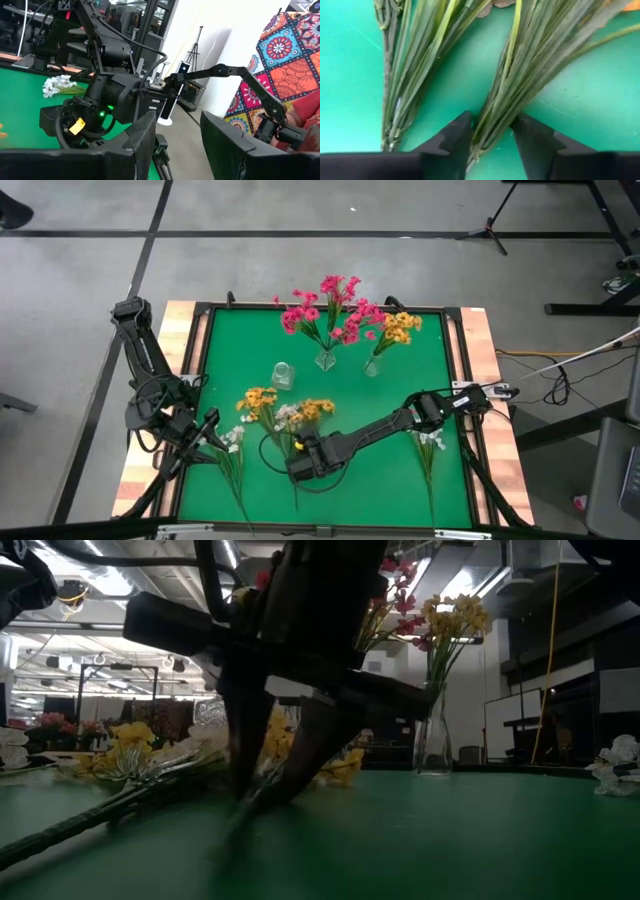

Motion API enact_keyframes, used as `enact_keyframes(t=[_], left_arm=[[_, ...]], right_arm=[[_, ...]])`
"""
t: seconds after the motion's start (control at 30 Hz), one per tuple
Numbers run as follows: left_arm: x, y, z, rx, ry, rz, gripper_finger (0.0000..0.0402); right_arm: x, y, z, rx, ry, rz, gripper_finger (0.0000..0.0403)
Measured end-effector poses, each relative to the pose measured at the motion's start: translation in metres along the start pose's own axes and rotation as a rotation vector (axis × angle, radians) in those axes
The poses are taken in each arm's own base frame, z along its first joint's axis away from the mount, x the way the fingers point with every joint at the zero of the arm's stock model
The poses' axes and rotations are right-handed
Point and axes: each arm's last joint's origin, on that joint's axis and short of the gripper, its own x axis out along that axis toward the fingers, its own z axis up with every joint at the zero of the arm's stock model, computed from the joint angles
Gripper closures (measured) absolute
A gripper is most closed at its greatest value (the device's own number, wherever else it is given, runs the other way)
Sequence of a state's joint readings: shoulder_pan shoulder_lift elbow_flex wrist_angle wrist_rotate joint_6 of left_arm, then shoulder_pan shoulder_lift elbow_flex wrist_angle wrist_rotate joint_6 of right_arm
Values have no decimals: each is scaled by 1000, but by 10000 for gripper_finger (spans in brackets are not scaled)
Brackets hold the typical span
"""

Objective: Sort flowers into vase by color
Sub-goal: Put the right yellow flower into the right transparent vase

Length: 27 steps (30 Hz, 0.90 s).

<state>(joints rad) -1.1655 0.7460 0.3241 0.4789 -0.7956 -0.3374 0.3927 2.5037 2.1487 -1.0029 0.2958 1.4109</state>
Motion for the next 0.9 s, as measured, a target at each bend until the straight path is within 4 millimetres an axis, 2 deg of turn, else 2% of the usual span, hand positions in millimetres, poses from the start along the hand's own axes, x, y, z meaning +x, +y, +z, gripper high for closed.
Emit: enact_keyframes(t=[0.43,0.7,0.9], left_arm=[[0,0,0,-1,0,0,249],[0,0,0,-1,0,1,249],[0,0,0,-1,-2,6,249]], right_arm=[[0,-2,0,-33,39,-15,386],[-12,-3,1,-16,-47,-20,388],[-46,-17,11,-44,-96,-108,388]])
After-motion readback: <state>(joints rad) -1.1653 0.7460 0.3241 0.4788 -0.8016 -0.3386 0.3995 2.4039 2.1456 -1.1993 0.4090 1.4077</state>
